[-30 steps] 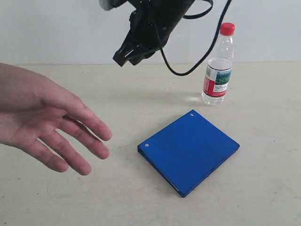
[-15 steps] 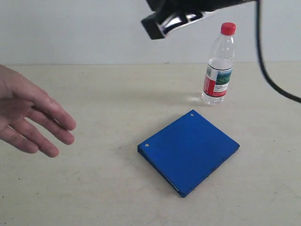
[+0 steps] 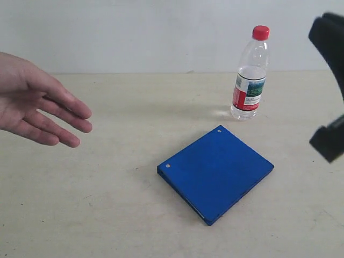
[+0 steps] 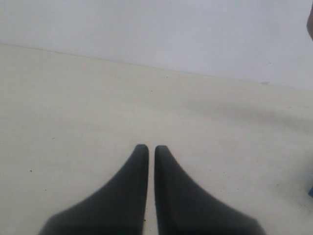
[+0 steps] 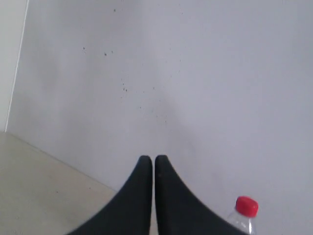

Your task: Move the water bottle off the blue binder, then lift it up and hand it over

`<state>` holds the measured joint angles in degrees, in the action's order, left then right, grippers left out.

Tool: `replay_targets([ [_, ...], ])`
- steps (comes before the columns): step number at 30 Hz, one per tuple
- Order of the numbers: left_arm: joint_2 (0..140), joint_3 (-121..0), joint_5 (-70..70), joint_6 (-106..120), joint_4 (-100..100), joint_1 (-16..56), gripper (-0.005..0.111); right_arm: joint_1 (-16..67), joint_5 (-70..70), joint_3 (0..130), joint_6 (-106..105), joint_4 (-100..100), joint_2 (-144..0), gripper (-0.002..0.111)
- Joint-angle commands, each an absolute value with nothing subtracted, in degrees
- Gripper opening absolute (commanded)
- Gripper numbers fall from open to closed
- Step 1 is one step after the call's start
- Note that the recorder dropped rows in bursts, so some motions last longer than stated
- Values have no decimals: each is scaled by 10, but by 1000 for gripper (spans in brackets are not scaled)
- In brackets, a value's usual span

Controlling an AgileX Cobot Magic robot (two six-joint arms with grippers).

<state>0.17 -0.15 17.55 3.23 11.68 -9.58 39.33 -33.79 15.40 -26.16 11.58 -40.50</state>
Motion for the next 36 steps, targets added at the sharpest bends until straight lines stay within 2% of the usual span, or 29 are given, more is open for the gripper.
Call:
replay_targets([
  [1,0,0,174,34,116,-97,5,393,-382,100,-246,119,-411,0],
  [7,0,0,174,34,116,-97,5,393,-324,92,-181,171,-490,0],
  [10,0,0,174,34,116,-97,5,393,-273,92,-196,196,-557,7],
  [12,0,0,174,35,116,-97,5,393,-252,92,-197,198,-587,22],
  [13,0,0,174,36,116,-97,5,393,-250,92,-196,200,-601,36],
  [15,0,0,173,42,114,-97,5,393,-254,93,-194,227,-611,56],
  [17,0,0,143,53,116,-97,5,393,-263,93,-187,251,-612,61],
  [23,0,0,133,-31,331,-97,5,393,-253,93,-186,329,-612,61],
  [28,0,0,130,-30,347,-97,5,393,-224,93,-204,365,-612,61],
  [32,0,0,102,-12,347,-97,5,393,-261,93,-281,357,-612,60],
  [34,0,0,83,-7,347,-97,5,393,-290,93,-300,354,-612,56],
  [36,0,0,63,0,347,-97,5,393,-315,93,-302,354,-612,38],
])
